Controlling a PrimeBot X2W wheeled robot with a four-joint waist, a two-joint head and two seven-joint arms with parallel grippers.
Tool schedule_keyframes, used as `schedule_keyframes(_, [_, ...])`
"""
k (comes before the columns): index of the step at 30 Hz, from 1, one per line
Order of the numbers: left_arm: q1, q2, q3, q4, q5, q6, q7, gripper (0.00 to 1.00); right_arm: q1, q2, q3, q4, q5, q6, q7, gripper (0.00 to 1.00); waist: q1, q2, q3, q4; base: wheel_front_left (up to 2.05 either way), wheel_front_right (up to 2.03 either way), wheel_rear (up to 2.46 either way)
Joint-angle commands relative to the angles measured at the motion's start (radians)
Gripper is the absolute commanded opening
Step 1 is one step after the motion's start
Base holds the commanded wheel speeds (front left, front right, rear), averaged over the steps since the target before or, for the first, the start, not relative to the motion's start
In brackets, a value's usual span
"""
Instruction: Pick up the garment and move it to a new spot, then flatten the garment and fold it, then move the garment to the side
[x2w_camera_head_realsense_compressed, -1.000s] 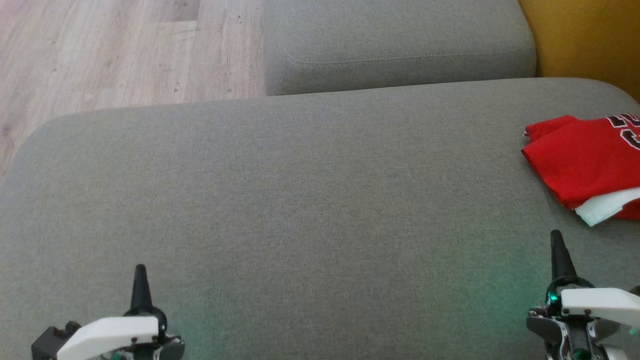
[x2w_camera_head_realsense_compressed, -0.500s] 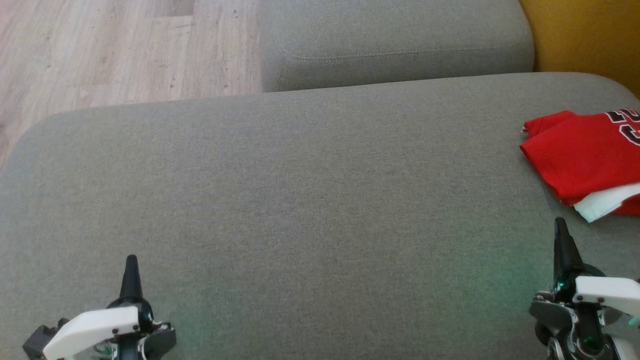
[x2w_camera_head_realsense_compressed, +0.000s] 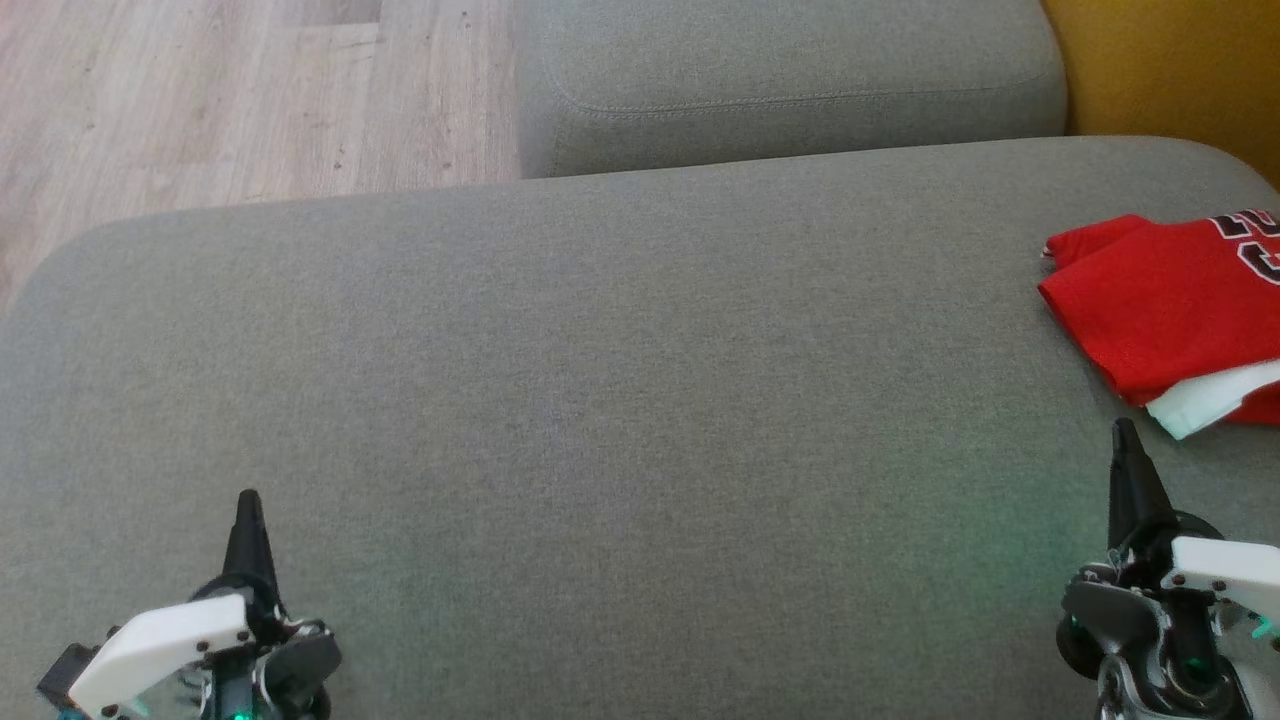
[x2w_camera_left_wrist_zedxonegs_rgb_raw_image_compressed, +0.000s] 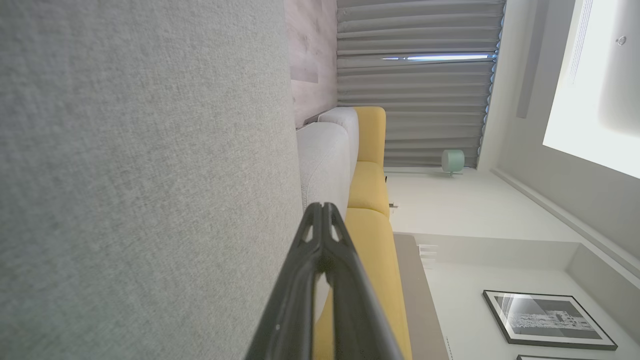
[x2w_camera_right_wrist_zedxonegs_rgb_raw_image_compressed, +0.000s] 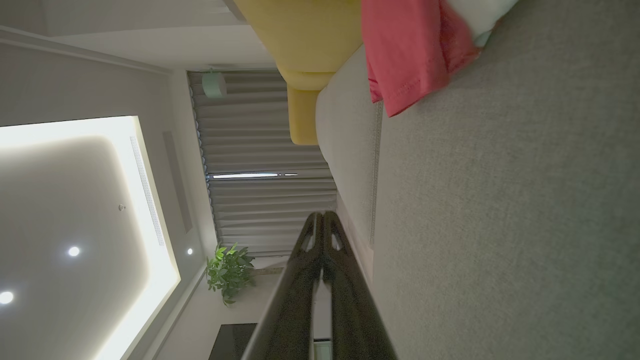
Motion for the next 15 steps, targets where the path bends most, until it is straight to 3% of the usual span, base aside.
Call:
schedule_keyframes(1, [-0.048, 0.011, 0.039, -0.029, -0.003, -0.007, 0.004, 0.00, -0.048, -0.012, 0.017, -0.032, 0.007, 0.007, 0.006, 0.00, 0.0000, 0.0000, 0.000, 0.000, 0.00, 0.00, 0.00])
schedule_keyframes(15, [-0.048, 0.006, 0.045, -0.029, 0.002, -0.007, 0.008, 0.00, -0.048, -0.010, 0.015, -0.032, 0.005, 0.007, 0.008, 0.00, 0.0000, 0.0000, 0.000, 0.000, 0.00, 0.00, 0.00])
